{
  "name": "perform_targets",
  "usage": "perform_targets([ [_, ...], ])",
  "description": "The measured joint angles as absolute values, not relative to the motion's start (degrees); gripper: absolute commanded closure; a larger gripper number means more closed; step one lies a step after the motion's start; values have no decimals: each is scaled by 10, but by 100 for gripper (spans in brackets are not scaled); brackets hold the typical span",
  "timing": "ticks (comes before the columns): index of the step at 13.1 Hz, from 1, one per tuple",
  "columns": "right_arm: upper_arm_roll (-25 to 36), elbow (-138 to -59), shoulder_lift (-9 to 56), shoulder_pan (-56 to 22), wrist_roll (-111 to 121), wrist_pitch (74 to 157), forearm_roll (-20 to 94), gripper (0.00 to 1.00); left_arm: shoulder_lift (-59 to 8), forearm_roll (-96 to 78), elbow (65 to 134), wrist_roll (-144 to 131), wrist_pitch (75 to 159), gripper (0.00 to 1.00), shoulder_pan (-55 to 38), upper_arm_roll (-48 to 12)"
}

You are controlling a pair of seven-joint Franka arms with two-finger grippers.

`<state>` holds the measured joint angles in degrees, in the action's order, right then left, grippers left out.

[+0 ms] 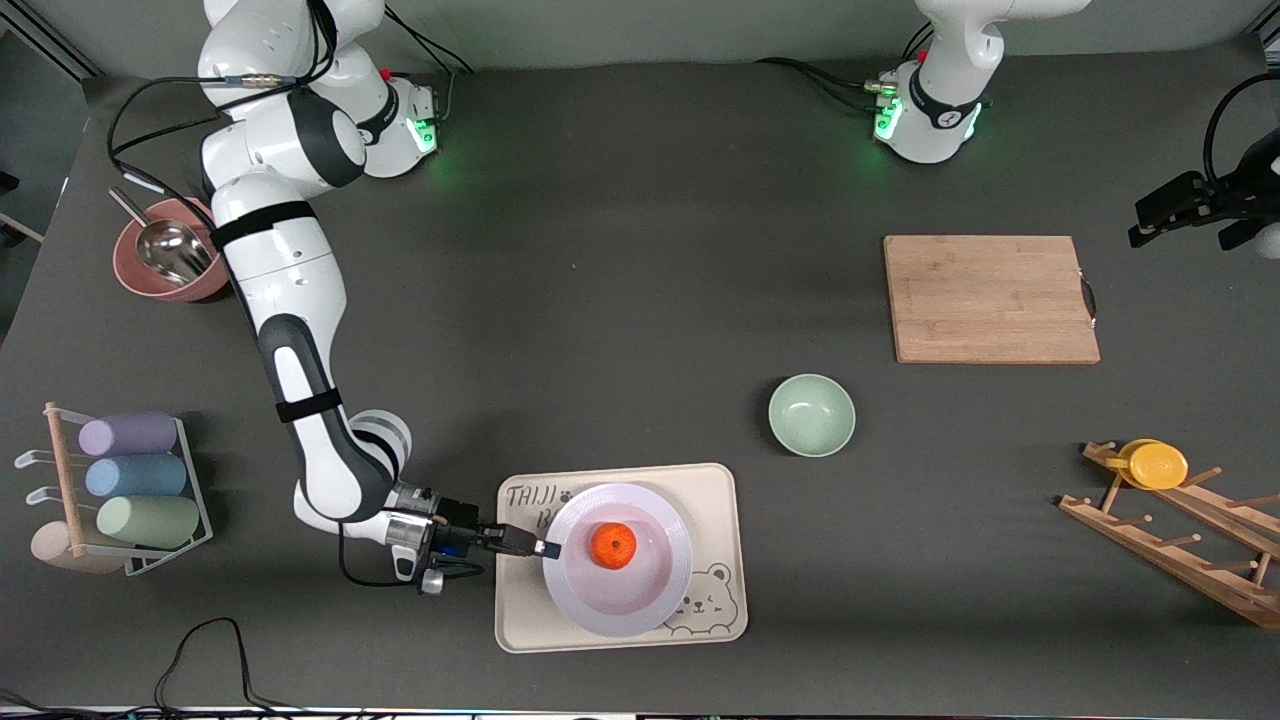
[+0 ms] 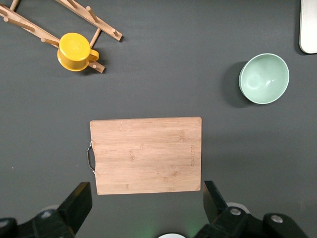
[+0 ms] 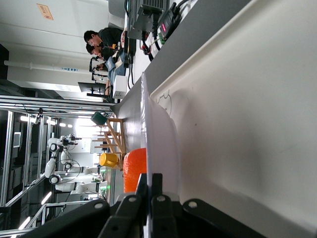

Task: Place orange and plate with both arms
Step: 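Lower the plate onto the tray and open the right gripper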

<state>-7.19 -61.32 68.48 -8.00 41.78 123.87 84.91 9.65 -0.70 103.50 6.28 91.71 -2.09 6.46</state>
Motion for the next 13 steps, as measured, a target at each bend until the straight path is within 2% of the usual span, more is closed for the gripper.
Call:
perform_targets([
  [5,-72,-614,693,-81,429,1240,849,100,96,-6,1035,63,917,0,-21,65],
  [6,-72,-615,693,-82,434,1240,850,91,96,-2,1035,63,917,0,-21,64],
  [7,-73,-616,694,-83,439,1240,850,78,96,2,1035,63,917,0,-21,61],
  [9,-73,-618,694,-85,441,1244,850,68,96,6,1035,62,917,0,-21,56],
  [13,-73,-617,693,-87,442,1257,850,66,96,8,1035,62,917,0,-21,56],
])
